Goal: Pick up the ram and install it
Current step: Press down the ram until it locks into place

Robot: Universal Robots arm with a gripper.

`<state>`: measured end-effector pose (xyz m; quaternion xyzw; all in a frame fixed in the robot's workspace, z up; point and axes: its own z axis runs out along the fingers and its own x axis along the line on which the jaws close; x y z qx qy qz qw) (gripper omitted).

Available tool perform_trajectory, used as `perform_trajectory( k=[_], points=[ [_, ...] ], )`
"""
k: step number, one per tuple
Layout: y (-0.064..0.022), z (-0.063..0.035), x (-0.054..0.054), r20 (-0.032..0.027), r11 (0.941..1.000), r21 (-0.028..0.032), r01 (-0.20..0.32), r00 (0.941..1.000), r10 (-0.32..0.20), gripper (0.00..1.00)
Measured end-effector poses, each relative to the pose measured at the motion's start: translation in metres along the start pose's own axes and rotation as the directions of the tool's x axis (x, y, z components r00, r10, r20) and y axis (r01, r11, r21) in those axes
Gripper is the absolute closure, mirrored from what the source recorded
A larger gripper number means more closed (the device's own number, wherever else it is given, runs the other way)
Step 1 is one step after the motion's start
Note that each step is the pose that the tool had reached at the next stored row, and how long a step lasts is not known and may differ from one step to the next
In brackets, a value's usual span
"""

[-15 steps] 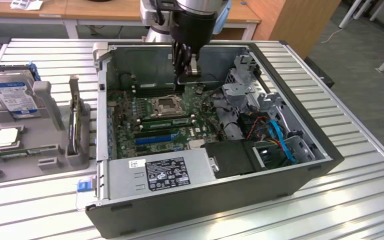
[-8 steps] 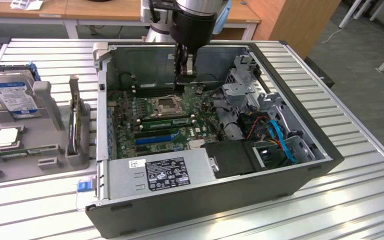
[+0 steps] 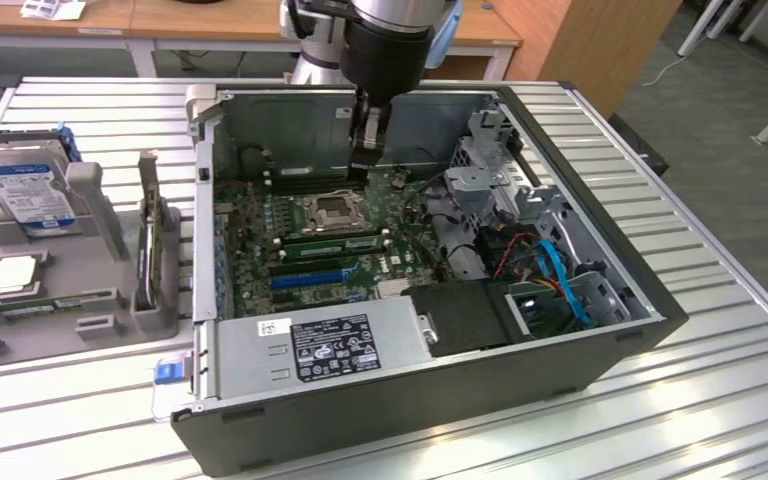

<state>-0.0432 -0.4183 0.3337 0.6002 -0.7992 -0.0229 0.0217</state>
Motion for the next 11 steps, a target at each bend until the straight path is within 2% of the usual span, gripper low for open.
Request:
perform_trajectory(
  k=[5, 7, 8, 9, 11],
  points=[
    [0.0, 0.0, 0.0, 0.0056, 0.9959, -0.001, -0.09, 0.9959, 0.09, 0.89],
    [0.0, 0.0, 0.0, 0.0077, 0.9924, -0.0014, -0.123, 0.9923, 0.123, 0.89],
    [0.0, 0.0, 0.0, 0.0096, 0.9881, -0.0019, -0.154, 0.9881, 0.154, 0.89],
    [0.0, 0.0, 0.0, 0.0133, 0.9769, -0.003, -0.214, 0.9768, 0.214, 0.89],
    [0.0, 0.0, 0.0, 0.0196, 0.9482, -0.0056, -0.318, 0.948, 0.318, 0.89]
  ],
)
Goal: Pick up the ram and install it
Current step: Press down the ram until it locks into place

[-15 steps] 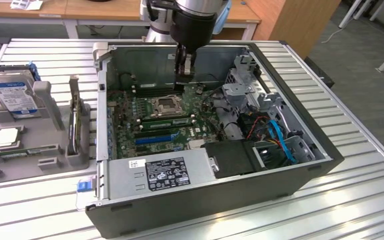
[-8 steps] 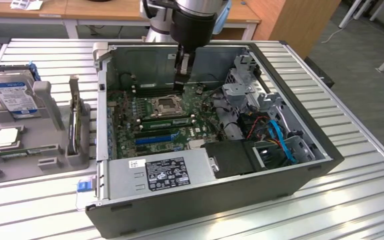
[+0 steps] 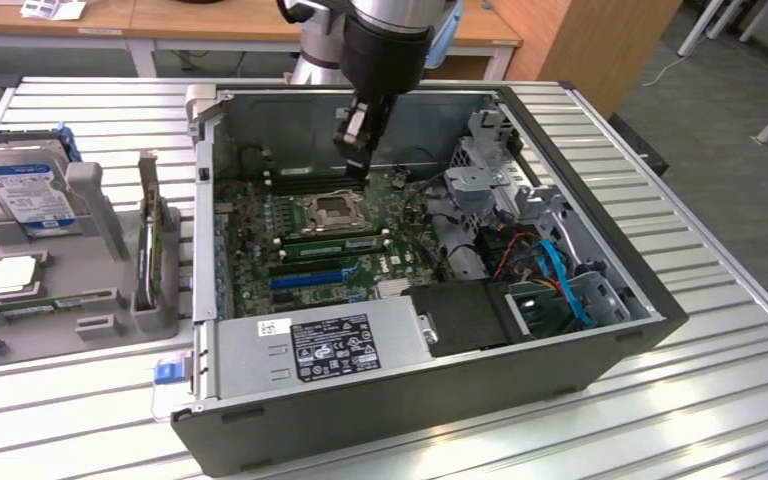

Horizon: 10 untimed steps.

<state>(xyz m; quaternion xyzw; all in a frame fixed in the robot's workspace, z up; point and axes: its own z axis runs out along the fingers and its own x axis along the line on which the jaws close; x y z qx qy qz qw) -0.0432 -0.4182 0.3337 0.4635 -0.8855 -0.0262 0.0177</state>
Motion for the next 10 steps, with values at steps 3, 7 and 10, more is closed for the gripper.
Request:
perform_trajectory(
  k=[3, 7, 10],
  points=[
    [0.0, 0.0, 0.0, 0.0034, 0.9986, -0.0005, -0.054, 0.9985, 0.054, 0.89],
    [0.0, 0.0, 0.0, 0.0079, 0.992, -0.0014, -0.126, 0.992, 0.126, 0.89],
    [0.0, 0.0, 0.0, 0.0112, 0.9837, -0.0023, -0.18, 0.9837, 0.18, 0.89]
  ],
)
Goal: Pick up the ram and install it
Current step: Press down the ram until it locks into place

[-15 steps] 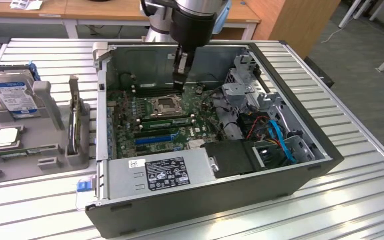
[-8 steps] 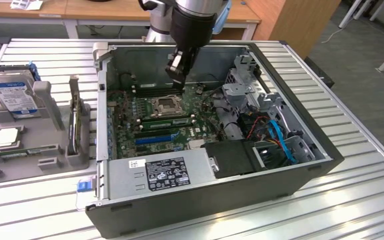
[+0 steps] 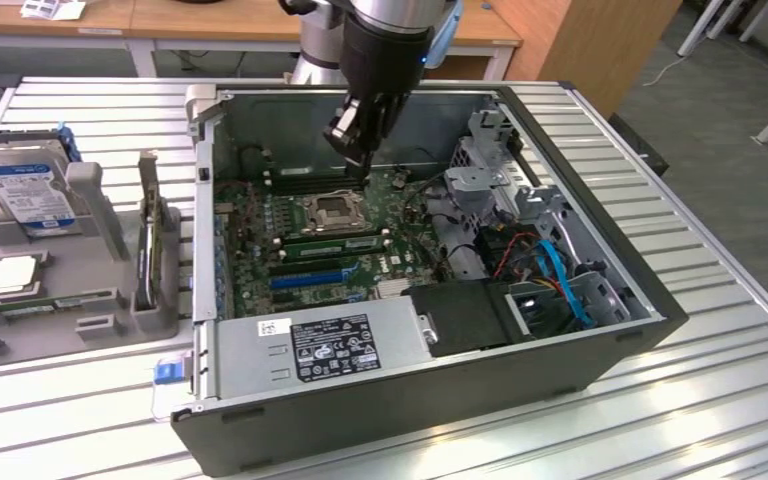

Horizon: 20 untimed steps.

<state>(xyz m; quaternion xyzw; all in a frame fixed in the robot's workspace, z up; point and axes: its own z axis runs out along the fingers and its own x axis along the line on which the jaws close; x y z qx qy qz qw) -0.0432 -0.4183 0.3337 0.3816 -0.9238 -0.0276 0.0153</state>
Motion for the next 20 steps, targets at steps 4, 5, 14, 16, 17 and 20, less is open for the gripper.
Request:
perform_trajectory(
  k=[4, 5, 14, 16, 17, 20],
  points=[
    [0.0, 0.0, 0.0, 0.0047, 0.9973, -0.0007, -0.073, 0.9973, 0.073, 0.89],
    [0.0, 0.0, 0.0, 0.0057, 0.9958, -0.0009, -0.091, 0.9958, 0.091, 0.89],
    [0.0, 0.0, 0.0, 0.0155, 0.9679, -0.0038, -0.251, 0.9678, 0.251, 0.89],
    [0.0, 0.0, 0.0, 0.0178, 0.9578, -0.0047, -0.287, 0.9577, 0.287, 0.89],
    [0.0, 0.0, 0.0, 0.0188, 0.9525, -0.0052, -0.305, 0.9523, 0.305, 0.89],
    [0.0, 0.0, 0.0, 0.0219, 0.9347, -0.0067, -0.355, 0.9345, 0.355, 0.89]
  ],
)
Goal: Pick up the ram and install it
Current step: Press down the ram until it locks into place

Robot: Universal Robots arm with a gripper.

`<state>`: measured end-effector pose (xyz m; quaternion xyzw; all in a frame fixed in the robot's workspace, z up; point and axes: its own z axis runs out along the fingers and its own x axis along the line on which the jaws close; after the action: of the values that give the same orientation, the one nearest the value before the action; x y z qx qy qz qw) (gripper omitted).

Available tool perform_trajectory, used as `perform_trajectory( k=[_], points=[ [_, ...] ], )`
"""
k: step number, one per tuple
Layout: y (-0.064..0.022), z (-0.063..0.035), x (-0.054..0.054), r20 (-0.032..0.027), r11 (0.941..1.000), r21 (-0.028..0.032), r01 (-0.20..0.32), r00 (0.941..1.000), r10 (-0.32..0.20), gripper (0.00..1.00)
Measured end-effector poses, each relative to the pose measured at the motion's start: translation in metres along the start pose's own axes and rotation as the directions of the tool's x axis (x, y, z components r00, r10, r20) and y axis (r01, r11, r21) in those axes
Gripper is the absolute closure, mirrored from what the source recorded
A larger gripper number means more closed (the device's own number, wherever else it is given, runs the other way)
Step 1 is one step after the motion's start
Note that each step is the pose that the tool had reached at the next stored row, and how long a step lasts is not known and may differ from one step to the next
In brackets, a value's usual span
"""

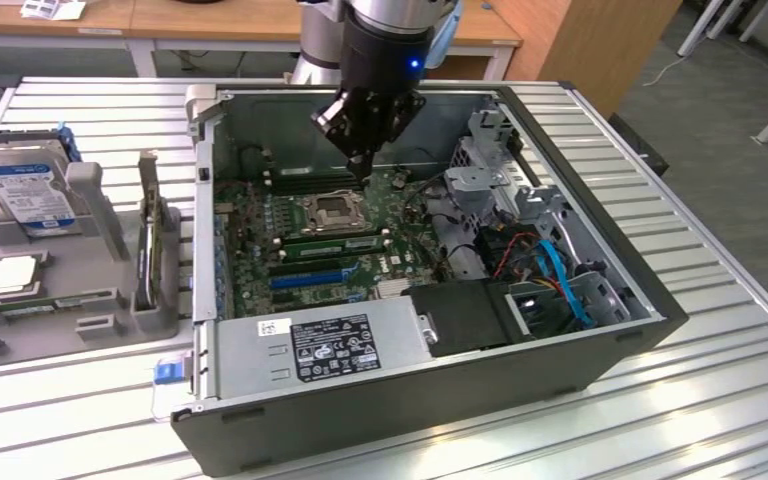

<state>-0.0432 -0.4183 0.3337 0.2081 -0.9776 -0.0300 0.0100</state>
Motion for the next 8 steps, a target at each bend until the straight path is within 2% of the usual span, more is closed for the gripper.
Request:
perform_trajectory(
  k=[4, 8],
  points=[
    [0.0, 0.0, 0.0, 0.0045, 0.9973, -0.0007, -0.073, 0.9973, 0.073, 0.89],
    [0.0, 0.0, 0.0, 0.009, 0.9895, -0.0017, -0.144, 0.9895, 0.144, 0.89]
  ],
)
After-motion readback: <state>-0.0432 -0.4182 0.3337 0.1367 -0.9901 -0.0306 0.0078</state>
